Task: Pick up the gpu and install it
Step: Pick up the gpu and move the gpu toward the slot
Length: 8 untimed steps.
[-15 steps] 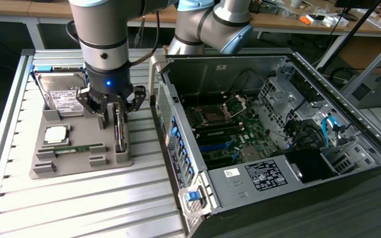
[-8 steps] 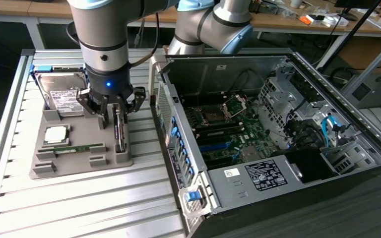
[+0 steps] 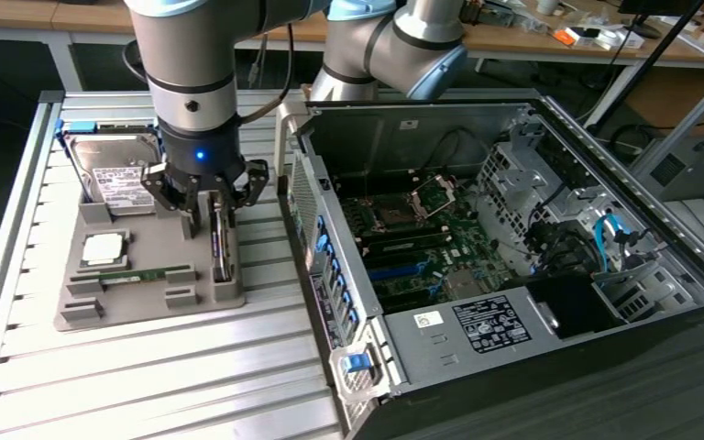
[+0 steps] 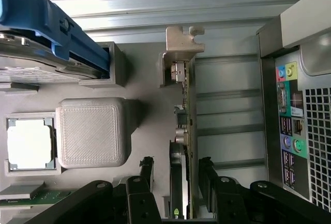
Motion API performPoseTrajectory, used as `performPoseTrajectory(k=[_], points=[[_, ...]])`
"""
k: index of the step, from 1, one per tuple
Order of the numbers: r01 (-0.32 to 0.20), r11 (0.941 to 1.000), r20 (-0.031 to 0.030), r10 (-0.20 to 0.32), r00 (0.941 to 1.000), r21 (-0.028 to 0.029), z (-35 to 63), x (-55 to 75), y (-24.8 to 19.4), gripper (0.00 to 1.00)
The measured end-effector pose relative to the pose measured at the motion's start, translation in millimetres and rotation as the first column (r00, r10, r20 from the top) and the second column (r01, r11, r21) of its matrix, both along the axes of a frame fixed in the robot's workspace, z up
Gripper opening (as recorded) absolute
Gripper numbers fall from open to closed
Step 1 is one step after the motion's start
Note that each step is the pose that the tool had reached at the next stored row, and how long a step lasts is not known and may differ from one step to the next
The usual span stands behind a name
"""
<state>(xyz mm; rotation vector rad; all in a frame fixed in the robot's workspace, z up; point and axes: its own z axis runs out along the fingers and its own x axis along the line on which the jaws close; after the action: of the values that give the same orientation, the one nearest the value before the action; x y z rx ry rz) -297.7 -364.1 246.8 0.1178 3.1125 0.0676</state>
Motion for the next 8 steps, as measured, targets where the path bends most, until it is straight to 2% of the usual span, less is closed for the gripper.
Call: performPoseTrajectory(k=[8], points=[[0.0,1.0,0.0,0.0,1.0,0.0,0.0,0.0,0.1,0.48]])
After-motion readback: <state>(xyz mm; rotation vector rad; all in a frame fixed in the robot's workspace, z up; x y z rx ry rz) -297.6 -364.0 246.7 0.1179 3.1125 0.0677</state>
